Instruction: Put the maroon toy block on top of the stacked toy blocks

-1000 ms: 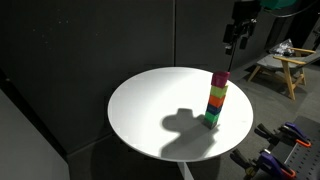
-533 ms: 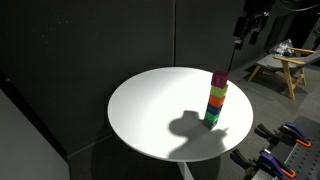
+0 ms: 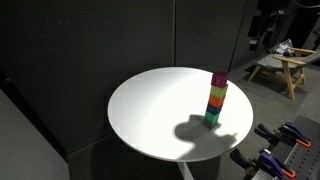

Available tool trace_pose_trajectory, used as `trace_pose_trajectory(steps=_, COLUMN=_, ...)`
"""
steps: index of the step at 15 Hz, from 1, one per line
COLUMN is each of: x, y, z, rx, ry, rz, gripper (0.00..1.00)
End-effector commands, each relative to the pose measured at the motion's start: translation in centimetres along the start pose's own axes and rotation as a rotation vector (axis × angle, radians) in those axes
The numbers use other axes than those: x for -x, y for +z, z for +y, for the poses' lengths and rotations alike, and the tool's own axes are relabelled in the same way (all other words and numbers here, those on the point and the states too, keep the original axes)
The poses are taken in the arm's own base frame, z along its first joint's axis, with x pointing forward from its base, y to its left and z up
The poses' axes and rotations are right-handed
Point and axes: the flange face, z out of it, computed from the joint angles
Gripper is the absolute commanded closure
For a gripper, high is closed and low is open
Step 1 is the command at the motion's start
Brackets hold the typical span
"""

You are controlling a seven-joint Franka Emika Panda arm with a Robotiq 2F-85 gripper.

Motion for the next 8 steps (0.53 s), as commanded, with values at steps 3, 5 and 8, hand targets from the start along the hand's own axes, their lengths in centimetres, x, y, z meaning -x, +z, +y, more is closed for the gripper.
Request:
trace_pose_trajectory(steps=3, x=0.32, y=-0.08, z=0.08, rx=-0.001, ry=-0.001, rz=0.001, gripper=0.0)
trace_pose_trajectory(steps=5, x=0.34, y=-0.02, z=0.09, rx=-0.001, ry=-0.002, rz=0.0, gripper=0.0)
trace_pose_trajectory(steps=8, x=0.35, y=0.02, z=0.09, rx=-0.001, ry=-0.002, rz=-0.001, gripper=0.0)
